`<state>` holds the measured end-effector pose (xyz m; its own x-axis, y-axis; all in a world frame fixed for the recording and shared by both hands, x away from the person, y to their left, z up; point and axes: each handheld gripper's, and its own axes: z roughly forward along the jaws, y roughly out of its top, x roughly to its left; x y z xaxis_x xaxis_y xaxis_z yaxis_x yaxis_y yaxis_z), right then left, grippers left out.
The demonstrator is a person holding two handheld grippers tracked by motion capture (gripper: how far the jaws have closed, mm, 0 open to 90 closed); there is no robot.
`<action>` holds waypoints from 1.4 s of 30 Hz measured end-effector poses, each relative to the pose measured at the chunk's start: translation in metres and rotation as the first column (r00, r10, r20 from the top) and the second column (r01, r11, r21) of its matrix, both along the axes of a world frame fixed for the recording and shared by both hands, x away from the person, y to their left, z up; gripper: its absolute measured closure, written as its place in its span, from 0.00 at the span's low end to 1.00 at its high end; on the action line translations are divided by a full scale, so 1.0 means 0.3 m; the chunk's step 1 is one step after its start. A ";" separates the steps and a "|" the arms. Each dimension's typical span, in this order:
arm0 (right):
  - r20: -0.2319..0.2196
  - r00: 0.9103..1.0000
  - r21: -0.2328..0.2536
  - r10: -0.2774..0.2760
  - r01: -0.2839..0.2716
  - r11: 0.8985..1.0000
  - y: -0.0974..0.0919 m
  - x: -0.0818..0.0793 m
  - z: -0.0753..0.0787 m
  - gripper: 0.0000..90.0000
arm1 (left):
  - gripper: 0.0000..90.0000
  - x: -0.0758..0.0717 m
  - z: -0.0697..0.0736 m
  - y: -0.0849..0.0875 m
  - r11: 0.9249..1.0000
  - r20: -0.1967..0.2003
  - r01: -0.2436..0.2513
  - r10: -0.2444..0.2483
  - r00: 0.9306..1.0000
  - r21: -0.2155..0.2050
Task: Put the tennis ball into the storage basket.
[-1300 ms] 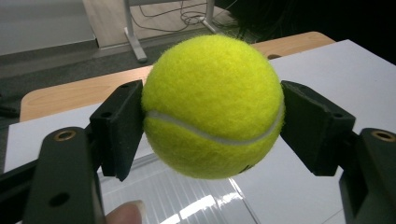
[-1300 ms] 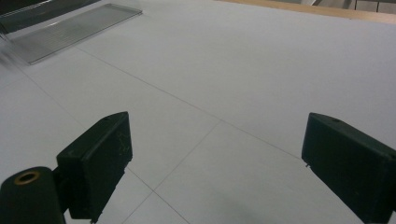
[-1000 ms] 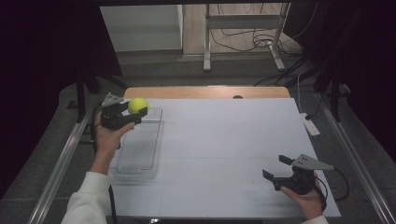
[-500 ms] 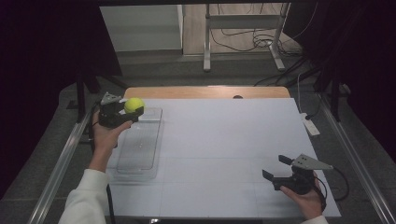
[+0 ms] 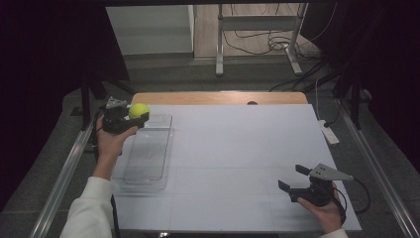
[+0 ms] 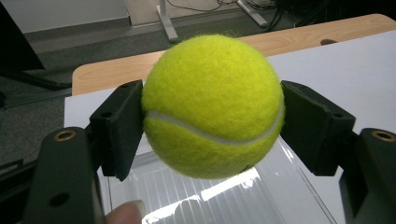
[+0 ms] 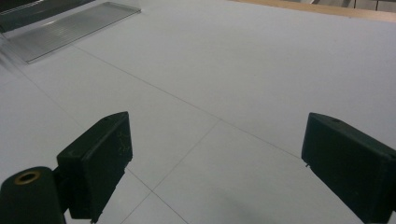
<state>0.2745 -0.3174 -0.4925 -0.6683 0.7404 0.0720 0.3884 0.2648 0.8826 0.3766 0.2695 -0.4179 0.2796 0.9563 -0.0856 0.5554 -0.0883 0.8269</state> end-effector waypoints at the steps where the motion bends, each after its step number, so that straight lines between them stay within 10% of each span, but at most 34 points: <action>1: 0.000 1.000 0.001 0.000 0.000 1.000 0.000 0.000 0.000 0.10 | 0.30 0.001 0.000 0.001 1.000 -0.001 -0.002 0.002 1.000 0.001; 42: -0.003 1.000 -0.003 0.000 0.000 1.000 0.002 0.001 -0.002 0.10 | 0.30 0.081 -0.074 0.048 0.997 -0.111 -0.060 0.066 0.992 0.055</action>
<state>0.2747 -0.3169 -0.4933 -0.6677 0.7410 0.0716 0.3914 0.2676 0.8804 0.4009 0.2837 -0.4400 0.2103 0.9756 -0.0634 0.6509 -0.0914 0.7537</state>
